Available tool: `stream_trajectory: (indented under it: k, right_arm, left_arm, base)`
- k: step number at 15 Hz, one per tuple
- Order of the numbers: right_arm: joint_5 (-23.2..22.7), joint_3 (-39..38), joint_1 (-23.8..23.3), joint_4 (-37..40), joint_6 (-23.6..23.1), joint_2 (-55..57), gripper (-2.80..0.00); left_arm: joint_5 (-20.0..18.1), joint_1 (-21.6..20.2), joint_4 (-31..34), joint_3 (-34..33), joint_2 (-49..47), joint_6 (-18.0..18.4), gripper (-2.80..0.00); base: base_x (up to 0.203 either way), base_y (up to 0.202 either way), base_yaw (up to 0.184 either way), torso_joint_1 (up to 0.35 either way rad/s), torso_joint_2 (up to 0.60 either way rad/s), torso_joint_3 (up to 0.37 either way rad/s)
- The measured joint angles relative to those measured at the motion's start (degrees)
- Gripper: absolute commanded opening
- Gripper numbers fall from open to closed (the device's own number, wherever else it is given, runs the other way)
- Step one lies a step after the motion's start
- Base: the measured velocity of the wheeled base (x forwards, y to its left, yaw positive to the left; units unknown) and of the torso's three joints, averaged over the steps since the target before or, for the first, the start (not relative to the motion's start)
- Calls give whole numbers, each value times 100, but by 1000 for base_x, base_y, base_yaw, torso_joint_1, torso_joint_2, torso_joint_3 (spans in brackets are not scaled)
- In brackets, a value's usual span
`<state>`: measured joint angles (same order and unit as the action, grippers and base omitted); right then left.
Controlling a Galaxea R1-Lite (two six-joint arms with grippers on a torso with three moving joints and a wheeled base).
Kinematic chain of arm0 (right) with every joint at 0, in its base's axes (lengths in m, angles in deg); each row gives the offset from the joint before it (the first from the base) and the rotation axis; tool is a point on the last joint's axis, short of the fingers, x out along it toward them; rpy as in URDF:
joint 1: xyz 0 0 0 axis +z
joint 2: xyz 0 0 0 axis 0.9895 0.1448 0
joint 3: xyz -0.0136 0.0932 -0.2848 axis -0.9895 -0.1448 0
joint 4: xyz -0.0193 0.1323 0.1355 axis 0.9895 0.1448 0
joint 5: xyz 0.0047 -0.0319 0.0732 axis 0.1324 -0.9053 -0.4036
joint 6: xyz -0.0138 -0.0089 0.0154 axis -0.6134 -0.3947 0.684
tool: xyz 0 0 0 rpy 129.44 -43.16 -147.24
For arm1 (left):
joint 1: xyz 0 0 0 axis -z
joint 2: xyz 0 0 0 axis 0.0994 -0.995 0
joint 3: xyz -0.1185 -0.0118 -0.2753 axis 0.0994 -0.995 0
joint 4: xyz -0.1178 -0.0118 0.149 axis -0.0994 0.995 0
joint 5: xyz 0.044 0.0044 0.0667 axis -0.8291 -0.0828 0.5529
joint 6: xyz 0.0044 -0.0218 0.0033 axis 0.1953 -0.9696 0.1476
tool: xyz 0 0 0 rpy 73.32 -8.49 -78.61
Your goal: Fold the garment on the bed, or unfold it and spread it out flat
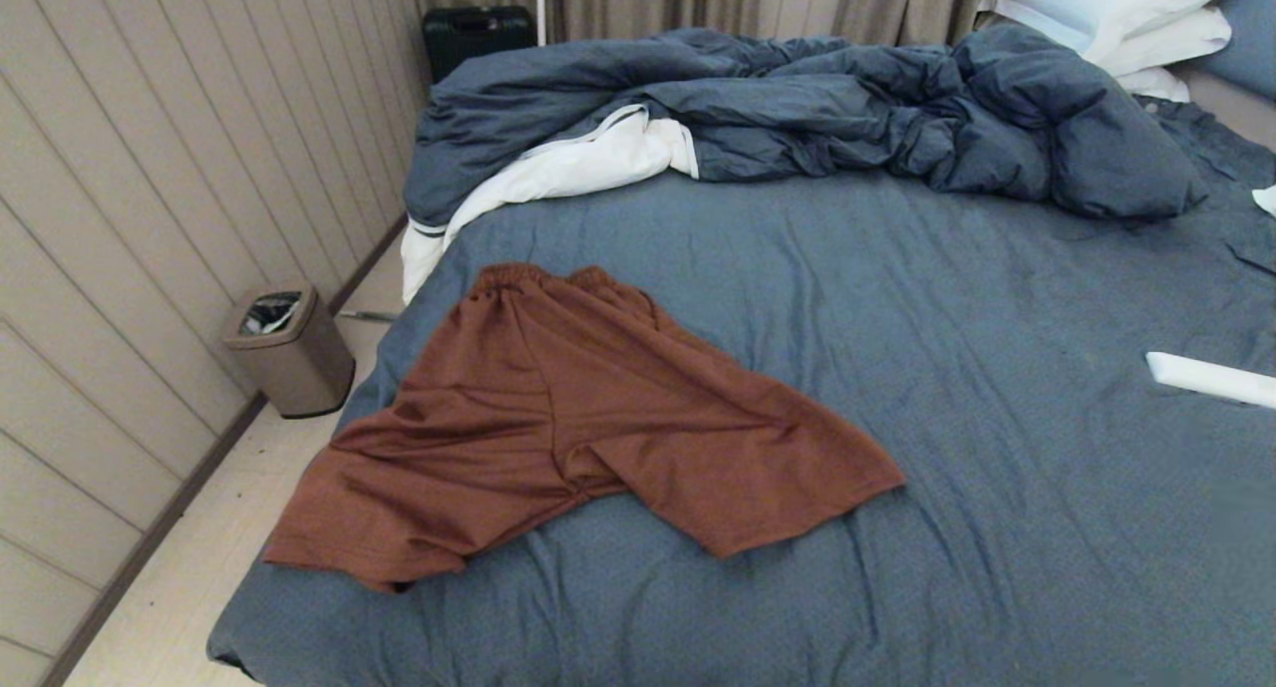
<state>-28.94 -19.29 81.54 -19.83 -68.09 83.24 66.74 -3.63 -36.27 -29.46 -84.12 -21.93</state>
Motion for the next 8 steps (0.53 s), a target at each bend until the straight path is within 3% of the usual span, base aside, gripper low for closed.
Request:
stream_trajectory:
  k: [3, 6, 8]
  right_arm:
    - [-428, -705, 4, -264, -658, -808, -280]
    - [-516, -1058, 21, -659, -646, -1078, -280]
    - [-658, -1258, 29, -1087, -670, -1137, -280]
  left_arm:
    - [-161, 508, 27, -65, 25, -102, -280]
    - [361, 756, 75, -74, 560, -66, -280]
    - [779, 848, 45, -142, 1127, 323, -280]
  base:
    - [0, 0, 0, 0, 0, 0]
    - [0, 0, 0, 0, 0, 0]
    - [0, 0, 0, 0, 0, 0]
